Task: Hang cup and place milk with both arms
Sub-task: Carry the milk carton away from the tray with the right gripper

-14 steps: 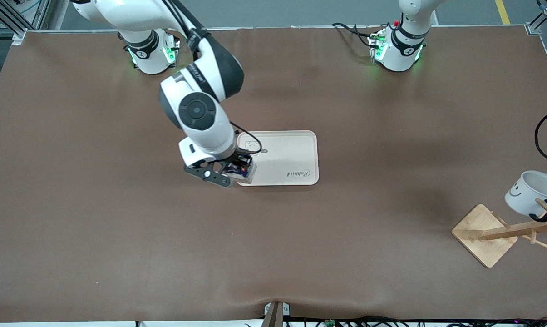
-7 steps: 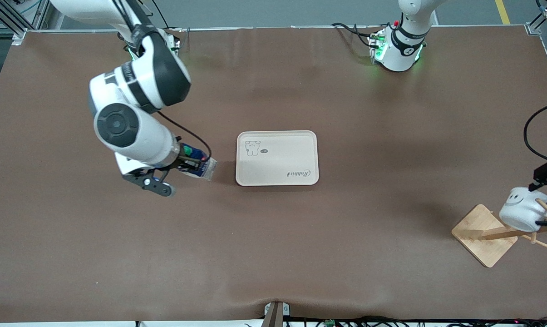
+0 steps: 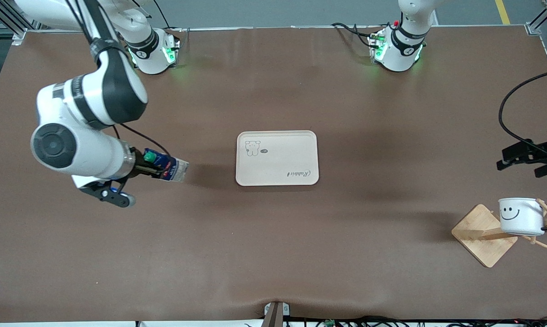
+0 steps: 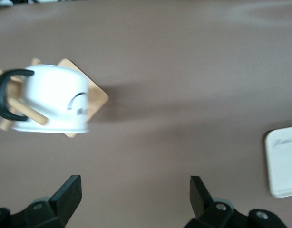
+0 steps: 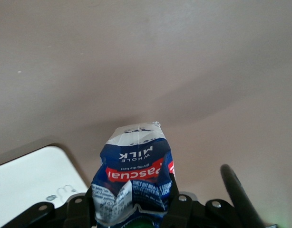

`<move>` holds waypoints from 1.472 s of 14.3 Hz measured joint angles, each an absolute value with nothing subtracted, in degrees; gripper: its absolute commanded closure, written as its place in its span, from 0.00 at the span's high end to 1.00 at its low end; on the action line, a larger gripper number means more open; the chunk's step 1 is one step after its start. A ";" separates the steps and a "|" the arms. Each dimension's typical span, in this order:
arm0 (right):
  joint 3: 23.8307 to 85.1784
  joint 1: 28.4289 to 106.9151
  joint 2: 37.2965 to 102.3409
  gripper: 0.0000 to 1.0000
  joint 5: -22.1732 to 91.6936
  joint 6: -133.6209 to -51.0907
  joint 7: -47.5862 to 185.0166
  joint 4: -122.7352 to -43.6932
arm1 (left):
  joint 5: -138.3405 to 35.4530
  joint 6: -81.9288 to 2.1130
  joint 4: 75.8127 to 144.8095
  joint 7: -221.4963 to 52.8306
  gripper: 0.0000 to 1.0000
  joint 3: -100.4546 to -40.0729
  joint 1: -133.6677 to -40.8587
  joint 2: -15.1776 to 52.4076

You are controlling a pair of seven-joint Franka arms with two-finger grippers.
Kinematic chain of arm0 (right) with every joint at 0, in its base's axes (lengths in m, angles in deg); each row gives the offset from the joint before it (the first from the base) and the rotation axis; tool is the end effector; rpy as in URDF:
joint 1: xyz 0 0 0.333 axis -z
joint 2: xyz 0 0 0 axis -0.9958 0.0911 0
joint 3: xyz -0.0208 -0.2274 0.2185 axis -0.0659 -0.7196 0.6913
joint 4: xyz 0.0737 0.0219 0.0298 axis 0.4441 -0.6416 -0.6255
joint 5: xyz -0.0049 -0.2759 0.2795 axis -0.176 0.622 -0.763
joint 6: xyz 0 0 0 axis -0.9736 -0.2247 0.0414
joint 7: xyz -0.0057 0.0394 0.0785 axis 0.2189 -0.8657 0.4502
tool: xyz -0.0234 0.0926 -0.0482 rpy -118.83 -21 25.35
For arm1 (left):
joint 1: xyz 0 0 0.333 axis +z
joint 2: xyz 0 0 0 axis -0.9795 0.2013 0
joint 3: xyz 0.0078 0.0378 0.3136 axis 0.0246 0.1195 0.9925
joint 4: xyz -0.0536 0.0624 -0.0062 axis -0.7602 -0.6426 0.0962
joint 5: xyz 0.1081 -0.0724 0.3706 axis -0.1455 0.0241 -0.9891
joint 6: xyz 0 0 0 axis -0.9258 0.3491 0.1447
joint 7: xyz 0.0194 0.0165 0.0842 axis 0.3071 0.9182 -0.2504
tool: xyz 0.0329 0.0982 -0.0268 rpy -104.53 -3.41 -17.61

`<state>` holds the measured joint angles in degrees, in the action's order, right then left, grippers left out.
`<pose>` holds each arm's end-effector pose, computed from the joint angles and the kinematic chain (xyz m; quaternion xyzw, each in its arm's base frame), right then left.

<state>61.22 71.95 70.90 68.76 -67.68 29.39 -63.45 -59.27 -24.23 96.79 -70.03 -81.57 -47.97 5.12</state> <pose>0.6406 0.1637 0.4519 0.9771 -0.1778 -0.1150 0.0187 0.6258 0.0380 0.5655 0.9959 -0.0522 0.0450 0.0584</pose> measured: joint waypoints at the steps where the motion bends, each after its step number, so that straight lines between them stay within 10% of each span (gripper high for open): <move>1: 61.20 73.24 70.90 0.00 68.76 -67.61 30.91 -63.79 | -59.27 -23.38 96.79 -74.40 1.00 -83.11 -48.03 4.69; 15: 58.31 83.32 67.09 0.00 71.97 -77.88 53.29 -77.39 | -61.74 -10.97 92.56 -86.45 1.00 -87.29 -47.93 1.60; 21: 53.23 83.41 64.14 0.00 72.08 -87.43 60.46 -88.29 | -61.74 -7.64 92.32 -86.48 1.00 -72.37 -62.94 -1.94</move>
